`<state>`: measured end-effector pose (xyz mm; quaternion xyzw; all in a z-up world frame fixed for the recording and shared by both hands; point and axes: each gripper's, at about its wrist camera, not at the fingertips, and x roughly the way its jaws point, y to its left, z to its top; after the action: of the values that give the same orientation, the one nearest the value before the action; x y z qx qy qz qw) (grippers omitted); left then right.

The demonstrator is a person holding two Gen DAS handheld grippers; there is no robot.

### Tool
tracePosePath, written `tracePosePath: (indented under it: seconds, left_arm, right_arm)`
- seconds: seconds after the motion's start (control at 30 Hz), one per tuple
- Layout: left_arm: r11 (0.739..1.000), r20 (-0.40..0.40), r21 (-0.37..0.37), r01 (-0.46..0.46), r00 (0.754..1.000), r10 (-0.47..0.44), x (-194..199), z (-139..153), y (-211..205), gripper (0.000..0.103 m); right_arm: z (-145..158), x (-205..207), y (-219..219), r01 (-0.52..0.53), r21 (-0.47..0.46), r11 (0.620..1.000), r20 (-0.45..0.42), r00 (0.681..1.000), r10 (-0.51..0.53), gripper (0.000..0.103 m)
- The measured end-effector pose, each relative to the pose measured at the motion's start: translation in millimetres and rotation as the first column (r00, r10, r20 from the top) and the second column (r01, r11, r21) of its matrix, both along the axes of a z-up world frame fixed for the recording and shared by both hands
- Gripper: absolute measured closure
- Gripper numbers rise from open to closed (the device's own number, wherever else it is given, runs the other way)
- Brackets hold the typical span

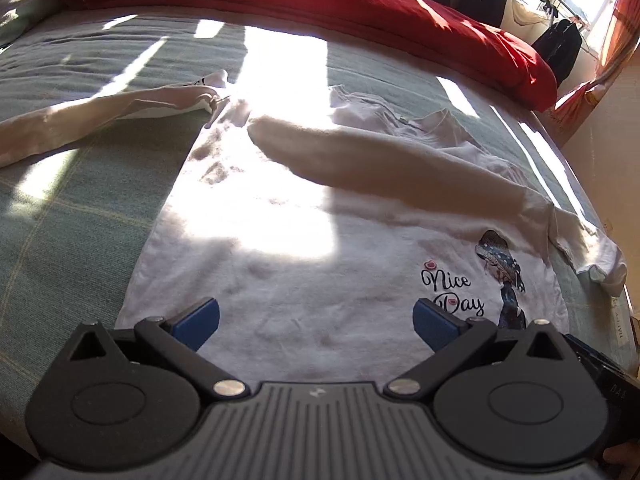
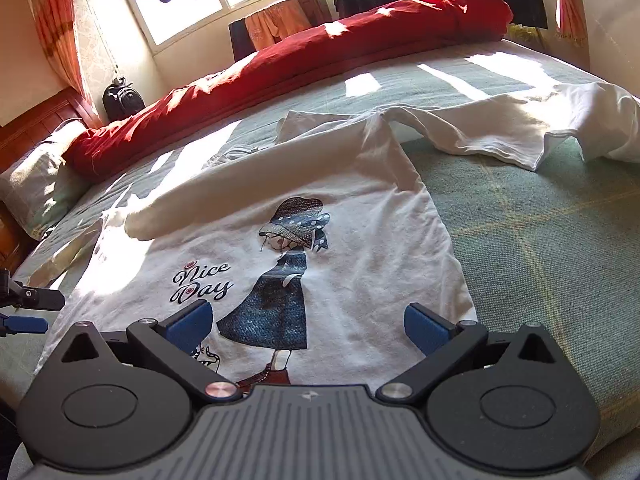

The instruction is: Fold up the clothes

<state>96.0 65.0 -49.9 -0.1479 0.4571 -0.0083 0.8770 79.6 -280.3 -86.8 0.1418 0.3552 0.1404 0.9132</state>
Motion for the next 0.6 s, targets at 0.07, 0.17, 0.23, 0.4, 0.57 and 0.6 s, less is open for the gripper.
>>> tracePosePath:
  seconds: [0.07, 0.17, 0.23, 0.4, 0.57, 0.6]
  left_arm:
    - [1.000, 0.005, -0.008, 0.015, 1.000, -0.015, 14.2, -4.0, -11.1, 0.001]
    - [0.999, 0.000, -0.036, 0.026, 1.000, -0.026, 25.3, -18.0, -26.0, 0.001]
    - [0.998, -0.030, -0.050, 0.027, 0.999, -0.029, 27.2, -32.4, -31.2, 0.001]
    - [0.999, -0.006, -0.041, 0.033, 0.999, -0.034, 10.5, -47.2, -29.3, 0.001]
    - [0.998, 0.025, -0.040, 0.049, 0.999, -0.048, -0.9, -49.0, -24.3, 0.001]
    - [0.998, 0.025, -0.039, 0.055, 0.998, -0.054, -0.7, -49.5, -24.0, 0.001]
  right_arm:
    - [3.8, 12.1, 0.3, -0.005, 0.009, 1.000, 0.001, 1.000, 0.005, 0.000]
    - [0.6, 26.4, 0.8, -0.016, 0.024, 1.000, -0.031, 0.999, 0.016, 0.000]
    - [-7.4, 28.1, -1.5, -0.004, 0.024, 1.000, -0.054, 0.999, 0.005, 0.000]
    - [-20.2, 14.6, -9.1, -0.019, 0.022, 1.000, -0.020, 1.000, 0.019, 0.000]
    - [-22.6, 7.9, -5.1, -0.068, -0.047, 0.997, 0.001, 0.998, 0.068, 0.000]
    - [-22.0, 8.5, -4.4, -0.075, -0.059, 0.995, -0.006, 0.997, 0.074, 0.000]
